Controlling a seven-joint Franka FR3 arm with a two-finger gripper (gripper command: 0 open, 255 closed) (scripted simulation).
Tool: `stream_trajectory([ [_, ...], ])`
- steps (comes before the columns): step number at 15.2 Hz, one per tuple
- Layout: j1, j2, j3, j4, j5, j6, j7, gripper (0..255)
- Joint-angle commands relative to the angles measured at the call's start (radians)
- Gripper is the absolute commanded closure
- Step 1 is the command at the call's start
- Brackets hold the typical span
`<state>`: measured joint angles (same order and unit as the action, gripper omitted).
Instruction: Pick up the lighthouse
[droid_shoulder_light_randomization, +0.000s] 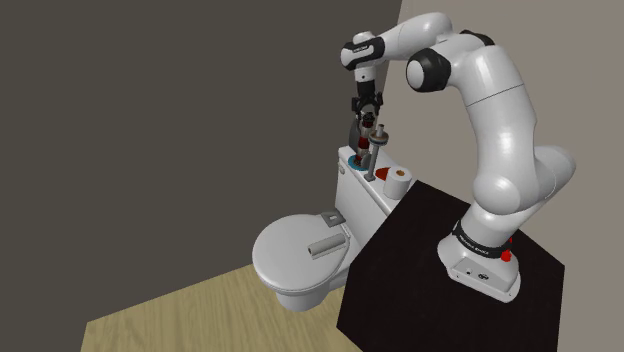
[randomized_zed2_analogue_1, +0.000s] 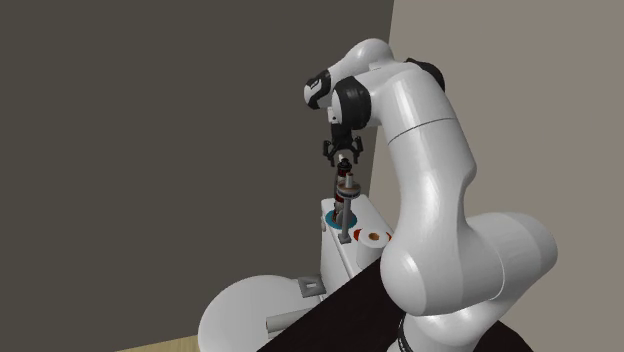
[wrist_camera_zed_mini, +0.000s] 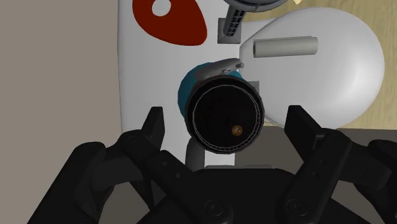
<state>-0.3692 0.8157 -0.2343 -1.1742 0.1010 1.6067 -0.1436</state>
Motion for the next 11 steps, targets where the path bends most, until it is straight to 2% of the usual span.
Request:
stream_trajectory([
  [1, 0.0, 0.002, 0.0, -0.002, 0.0, 0.004, 0.0, 255],
  [11, 0.0, -0.006, -0.001, 0.0, -0.001, -0.005, 0.0, 255],
])
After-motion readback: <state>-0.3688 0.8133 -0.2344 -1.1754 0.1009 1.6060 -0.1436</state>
